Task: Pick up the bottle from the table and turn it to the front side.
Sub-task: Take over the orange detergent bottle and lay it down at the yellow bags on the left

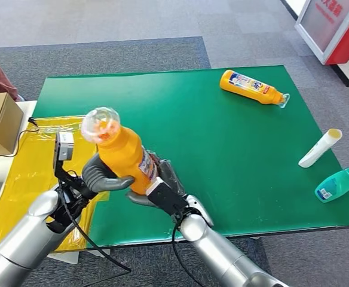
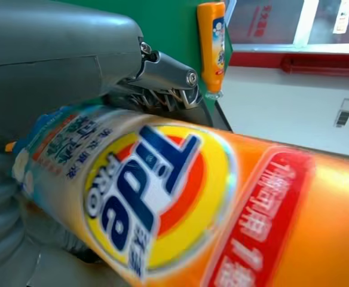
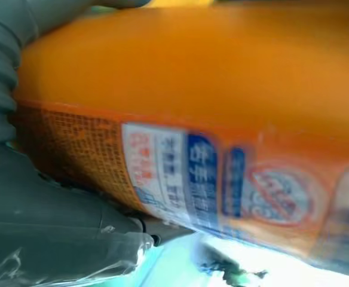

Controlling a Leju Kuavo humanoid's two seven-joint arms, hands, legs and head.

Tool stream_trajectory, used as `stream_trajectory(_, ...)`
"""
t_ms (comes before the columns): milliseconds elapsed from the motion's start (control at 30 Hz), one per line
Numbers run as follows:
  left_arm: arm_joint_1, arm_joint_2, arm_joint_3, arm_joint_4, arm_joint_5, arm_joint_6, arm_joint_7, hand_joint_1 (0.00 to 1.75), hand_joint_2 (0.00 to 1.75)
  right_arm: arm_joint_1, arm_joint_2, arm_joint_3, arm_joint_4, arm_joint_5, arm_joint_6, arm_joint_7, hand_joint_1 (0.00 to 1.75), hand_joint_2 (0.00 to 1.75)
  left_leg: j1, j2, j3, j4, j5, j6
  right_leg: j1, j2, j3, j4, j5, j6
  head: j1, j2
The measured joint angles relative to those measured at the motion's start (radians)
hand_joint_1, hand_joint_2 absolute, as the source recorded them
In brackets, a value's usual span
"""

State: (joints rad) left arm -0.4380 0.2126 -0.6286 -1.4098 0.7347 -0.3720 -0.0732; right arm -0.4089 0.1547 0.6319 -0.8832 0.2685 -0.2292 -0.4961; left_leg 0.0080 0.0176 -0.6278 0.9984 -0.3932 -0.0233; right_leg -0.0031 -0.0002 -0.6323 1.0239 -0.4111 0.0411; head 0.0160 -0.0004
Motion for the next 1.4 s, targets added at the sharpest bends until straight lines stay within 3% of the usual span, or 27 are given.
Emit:
stream_trajectory(200, 0.066, -0.01, 0.043, -0.055, -0.117, 0.07, -0.092, 1.75, 1.75, -0.009, -0.002, -0.048, 0.031, -0.035, 0.021, 0.031, 0.0, 1.75, 0.0, 0.001, 0.0, 0.0, 0.0, 0.0, 0.0, 0.0, 0.0, 0.0, 0.0, 0.0, 0.0, 0.0)
stream_trajectory(333, 0.105, -0.028, 0.082, -0.178, -0.246, 0.103, -0.184, 1.75, 1.75, 0.017, -0.031, -0.141, 0.061, -0.061, 0.014, 0.074, 0.0, 1.75, 0.0, -0.005, -0.002, 0.0, 0.0, 0.001, 0.0, -0.005, 0.002, 0.0, -0.001, 0.001, 0.001, 0.0)
stream_trajectory(567, 0.187, -0.042, 0.166, -0.338, -0.378, 0.196, -0.255, 1.75, 1.75, 0.057, -0.056, -0.254, 0.046, -0.051, 0.011, 0.085, 0.0, 1.75, 0.0, -0.001, -0.002, 0.0, -0.001, 0.0, 0.0, -0.002, 0.001, 0.0, 0.0, 0.001, 0.0, 0.0)
stream_trajectory(800, 0.25, -0.059, 0.239, -0.42, -0.579, 0.374, -0.324, 1.75, 1.75, 0.09, -0.065, -0.316, -0.011, -0.024, 0.01, 0.109, 0.0, 1.75, 0.0, -0.001, -0.002, 0.0, -0.001, 0.0, 0.0, -0.002, 0.001, 0.0, 0.0, 0.001, 0.0, 0.0)
stream_trajectory(900, 0.272, -0.062, 0.26, -0.441, -0.751, 0.495, -0.329, 1.75, 1.75, 0.107, -0.065, -0.335, -0.039, -0.014, 0.01, 0.117, 0.0, 1.75, 0.0, -0.001, -0.002, 0.0, -0.001, 0.0, 0.0, -0.002, 0.001, 0.0, 0.0, 0.001, 0.0, 0.0)
stream_trajectory(1000, 0.289, -0.061, 0.275, -0.447, -1.024, 0.653, -0.288, 1.75, 1.75, 0.129, -0.065, -0.356, -0.081, -0.005, 0.01, 0.124, 0.0, 1.75, 0.0, -0.001, -0.002, 0.0, -0.001, 0.001, 0.0, -0.002, 0.001, 0.0, 0.0, 0.001, 0.0, 0.0)
stream_trajectory(1133, 0.304, -0.058, 0.288, -0.444, -1.371, 0.783, -0.158, 1.75, 1.75, 0.157, -0.065, -0.382, -0.149, 0.009, 0.011, 0.136, 0.0, 1.75, 0.0, -0.001, -0.002, 0.0, -0.001, 0.001, 0.0, -0.002, 0.001, 0.0, 0.0, 0.001, 0.0, 0.0)
stream_trajectory(1233, 0.307, -0.054, 0.293, -0.429, -1.585, 0.804, -0.043, 1.75, 1.75, 0.172, -0.065, -0.4, -0.214, 0.026, 0.02, 0.153, 0.0, 1.75, 0.0, -0.001, -0.002, 0.0, -0.001, 0.0, 0.0, -0.002, 0.001, 0.0, 0.0, 0.001, 0.0, 0.0)
stream_trajectory(1400, 0.309, -0.046, 0.303, -0.371, -1.848, 0.742, 0.126, 1.75, 1.75, 0.199, -0.065, -0.418, -0.346, 0.022, 0.07, 0.173, 0.0, 1.75, 0.0, -0.001, -0.002, 0.0, -0.001, 0.0, 0.0, -0.002, 0.001, 0.0, 0.0, 0.001, 0.0, 0.0)
